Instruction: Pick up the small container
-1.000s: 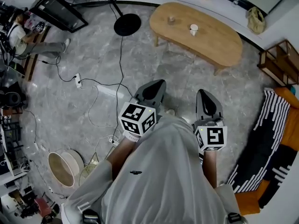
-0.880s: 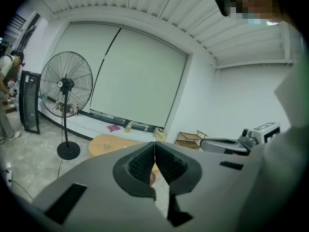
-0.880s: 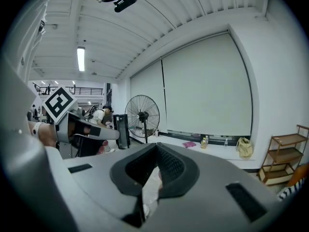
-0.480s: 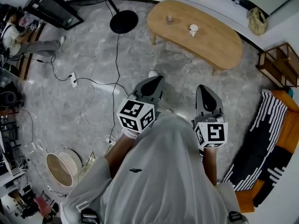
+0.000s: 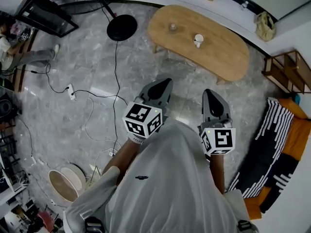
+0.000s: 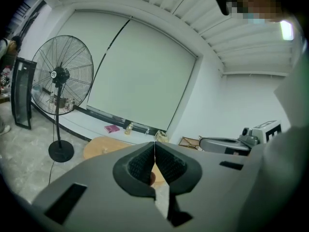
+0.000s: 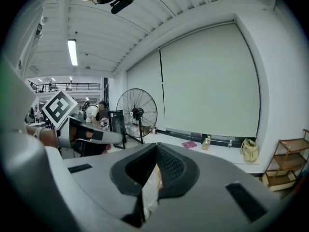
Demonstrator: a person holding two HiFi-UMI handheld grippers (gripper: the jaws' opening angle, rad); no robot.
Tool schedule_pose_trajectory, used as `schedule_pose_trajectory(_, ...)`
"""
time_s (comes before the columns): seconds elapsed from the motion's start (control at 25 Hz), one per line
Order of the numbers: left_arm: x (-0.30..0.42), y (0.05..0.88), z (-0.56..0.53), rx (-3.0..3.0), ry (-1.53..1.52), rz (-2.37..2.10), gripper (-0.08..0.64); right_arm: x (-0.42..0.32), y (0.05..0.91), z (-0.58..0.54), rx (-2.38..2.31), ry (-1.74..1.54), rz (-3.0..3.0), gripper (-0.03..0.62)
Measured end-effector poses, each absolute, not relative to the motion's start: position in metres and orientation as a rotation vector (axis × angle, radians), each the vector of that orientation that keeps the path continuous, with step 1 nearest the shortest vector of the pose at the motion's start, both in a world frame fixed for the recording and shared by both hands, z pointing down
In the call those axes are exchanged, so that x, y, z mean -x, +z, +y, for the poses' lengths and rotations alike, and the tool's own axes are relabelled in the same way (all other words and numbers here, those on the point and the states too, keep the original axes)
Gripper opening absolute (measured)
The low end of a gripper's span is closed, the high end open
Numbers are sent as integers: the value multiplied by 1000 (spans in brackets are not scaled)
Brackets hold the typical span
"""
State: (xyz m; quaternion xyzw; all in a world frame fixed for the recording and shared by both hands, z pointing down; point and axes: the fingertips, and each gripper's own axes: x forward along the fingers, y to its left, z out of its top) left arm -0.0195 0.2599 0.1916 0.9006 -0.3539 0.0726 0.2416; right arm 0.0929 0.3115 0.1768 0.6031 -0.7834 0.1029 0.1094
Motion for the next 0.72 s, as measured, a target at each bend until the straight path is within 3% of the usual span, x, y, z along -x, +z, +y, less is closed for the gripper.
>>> schedule_pose_trajectory(0.72,68,184,61,-2476,143,-907,20,-55,153,106,-1846,228,-2225,8)
